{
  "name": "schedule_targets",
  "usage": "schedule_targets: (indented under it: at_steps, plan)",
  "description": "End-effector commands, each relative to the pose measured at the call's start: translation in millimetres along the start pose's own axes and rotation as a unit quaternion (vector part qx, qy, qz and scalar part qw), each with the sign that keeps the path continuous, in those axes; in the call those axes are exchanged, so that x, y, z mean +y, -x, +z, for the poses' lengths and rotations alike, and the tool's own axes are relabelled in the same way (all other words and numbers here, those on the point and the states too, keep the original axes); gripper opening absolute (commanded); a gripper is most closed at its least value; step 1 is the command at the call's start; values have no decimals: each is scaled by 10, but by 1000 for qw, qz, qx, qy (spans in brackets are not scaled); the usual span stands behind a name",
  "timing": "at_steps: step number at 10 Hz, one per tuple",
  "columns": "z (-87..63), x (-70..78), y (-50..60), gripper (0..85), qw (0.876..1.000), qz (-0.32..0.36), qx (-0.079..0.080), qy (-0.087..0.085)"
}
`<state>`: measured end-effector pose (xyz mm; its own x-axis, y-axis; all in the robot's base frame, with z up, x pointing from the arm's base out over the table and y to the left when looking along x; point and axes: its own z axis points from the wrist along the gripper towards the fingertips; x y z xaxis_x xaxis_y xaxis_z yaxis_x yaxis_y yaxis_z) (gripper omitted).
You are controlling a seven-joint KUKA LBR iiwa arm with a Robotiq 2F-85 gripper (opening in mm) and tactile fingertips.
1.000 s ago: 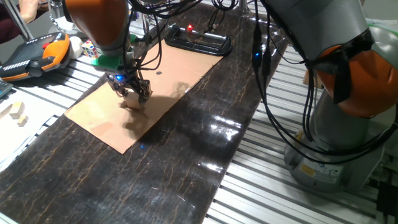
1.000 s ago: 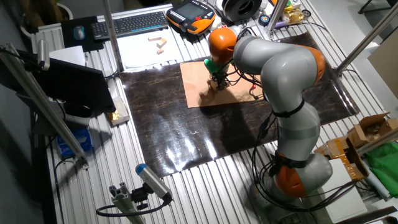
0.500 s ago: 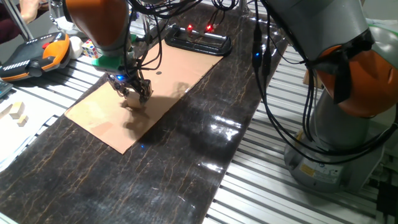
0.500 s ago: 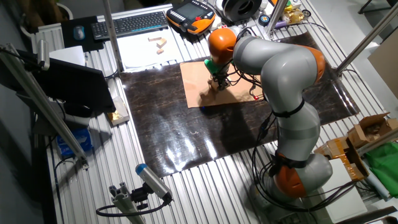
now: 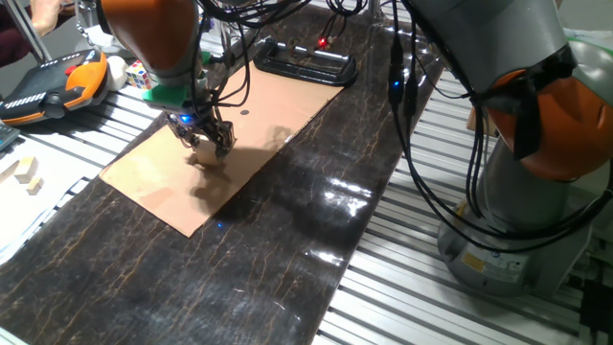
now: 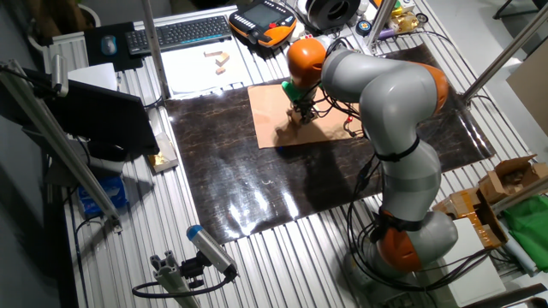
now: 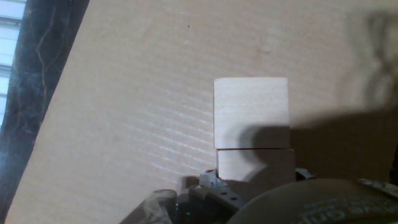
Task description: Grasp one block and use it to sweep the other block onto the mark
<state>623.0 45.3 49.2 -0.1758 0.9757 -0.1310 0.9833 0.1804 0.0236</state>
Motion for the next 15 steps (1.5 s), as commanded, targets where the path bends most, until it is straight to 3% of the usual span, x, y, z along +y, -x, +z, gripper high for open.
schedule_targets:
  at_steps: [1, 4, 6, 8, 13, 15]
  plan:
    - [0, 0, -1, 7, 1000, -1, 3, 1]
    - [0, 0, -1, 7, 1000, -17, 13, 5]
    - [0, 0, -1, 7, 1000, -12, 15, -3]
    - [0, 0, -1, 7, 1000, -5, 2, -7]
    - [0, 0, -1, 7, 1000, -14, 6, -6]
    - [0, 0, -1, 7, 1000, 5, -2, -6]
